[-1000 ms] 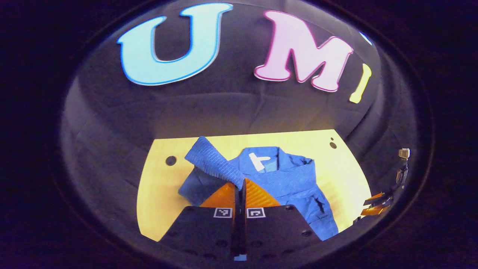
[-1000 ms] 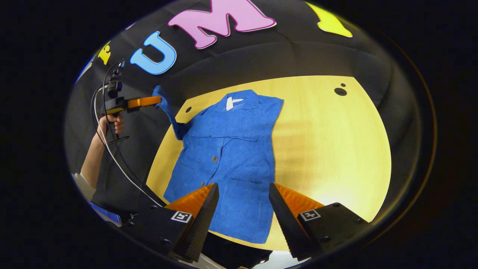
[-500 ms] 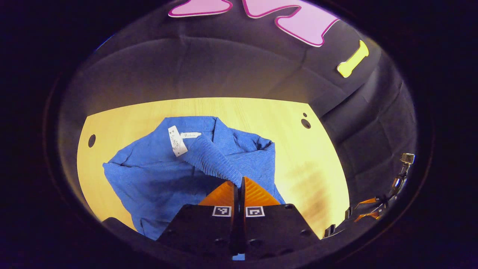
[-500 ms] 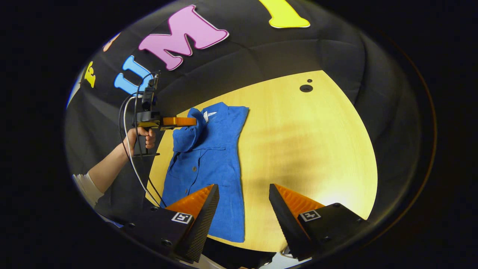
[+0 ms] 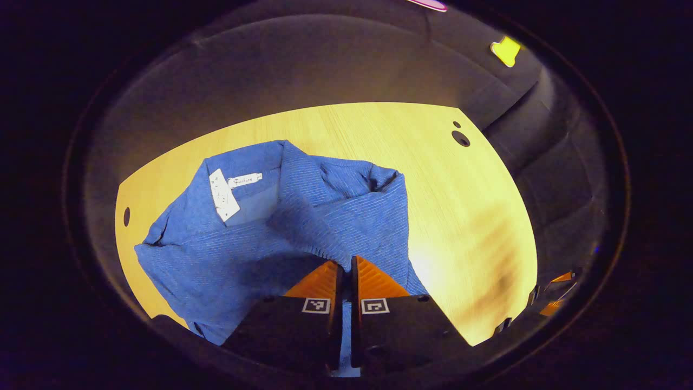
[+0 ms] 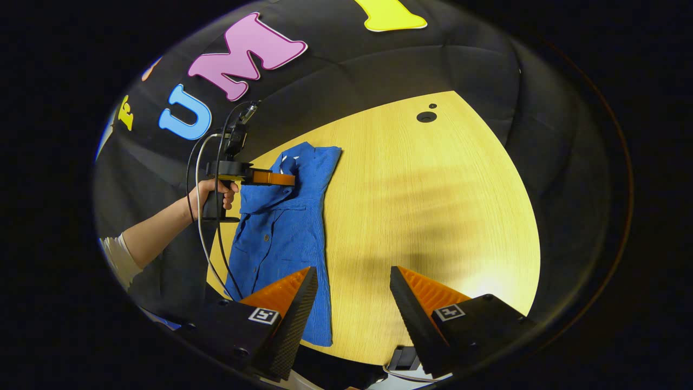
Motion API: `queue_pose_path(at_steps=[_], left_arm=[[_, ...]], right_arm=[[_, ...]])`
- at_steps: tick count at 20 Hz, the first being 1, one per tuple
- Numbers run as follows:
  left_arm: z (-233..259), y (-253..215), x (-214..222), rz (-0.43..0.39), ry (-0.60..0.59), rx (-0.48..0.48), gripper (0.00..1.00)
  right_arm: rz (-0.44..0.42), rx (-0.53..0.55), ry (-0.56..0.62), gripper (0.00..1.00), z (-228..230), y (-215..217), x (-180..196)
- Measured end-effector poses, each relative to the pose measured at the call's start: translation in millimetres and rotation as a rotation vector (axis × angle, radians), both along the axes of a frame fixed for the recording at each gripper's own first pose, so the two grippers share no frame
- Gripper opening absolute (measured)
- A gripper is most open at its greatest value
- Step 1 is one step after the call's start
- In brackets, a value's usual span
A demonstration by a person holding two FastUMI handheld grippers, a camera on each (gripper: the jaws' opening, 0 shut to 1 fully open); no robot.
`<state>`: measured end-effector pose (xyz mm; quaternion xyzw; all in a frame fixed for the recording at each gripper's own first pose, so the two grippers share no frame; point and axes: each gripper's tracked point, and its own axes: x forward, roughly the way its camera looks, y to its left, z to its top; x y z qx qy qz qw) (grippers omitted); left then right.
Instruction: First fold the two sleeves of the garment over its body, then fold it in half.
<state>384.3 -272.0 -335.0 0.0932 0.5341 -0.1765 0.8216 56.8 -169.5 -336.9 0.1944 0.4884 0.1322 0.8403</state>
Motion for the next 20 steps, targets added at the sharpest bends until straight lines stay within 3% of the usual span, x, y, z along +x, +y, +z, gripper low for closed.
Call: queue_pose_path(at_steps=[1, 2, 3, 5, 6, 8, 12, 18, 20], left_arm=[[1.8, -12.9, -6.7, -0.016, 0.027, -0.052, 0.03], [1.9, -26.7, -13.7, -0.027, 0.054, -0.105, 0.13], [-0.3, -30.2, -12.5, -0.025, 0.049, -0.12, 0.39], [2.8, -28.6, -6.9, -0.017, 0.016, -0.117, 0.53], [4.6, -28.6, -8.3, -0.015, 0.009, -0.121, 0.54], [11.9, -21.0, -16.0, -0.011, 0.003, -0.098, 0.59], [32.7, 34.4, -48.4, 0.024, -0.08, 0.046, 0.85], [57.7, 140.1, -156.2, 0.077, -0.153, 0.021, 0.85], [45.7, 190.8, -206.3, 0.103, -0.138, 0.066, 0.85]], right_arm=[[0.001, 0.001, -0.001, 0.88, 0.6, 0.2, 0.7], [0.003, 0.001, -0.002, 0.88, 0.1, 0.5, -0.2], [0.005, 0.0, -0.001, 0.88, 0.1, 0.6, -0.9], [0.008, -0.006, -0.001, 0.88, -0.7, 0.8, -2.2], [0.008, -0.009, -0.003, 0.88, 0.2, 1.5, -2.0], [0.004, -0.003, -0.009, 0.87, 0.7, 5.5, -3.4], [0.001, 0.009, 0.01, 0.88, -4.2, 27.3, -9.3], [0.02, -0.026, 0.021, 0.88, -8.0, 82.3, -37.6], [0.016, -0.04, 0.036, 0.88, -13.0, 105.9, -55.6]])
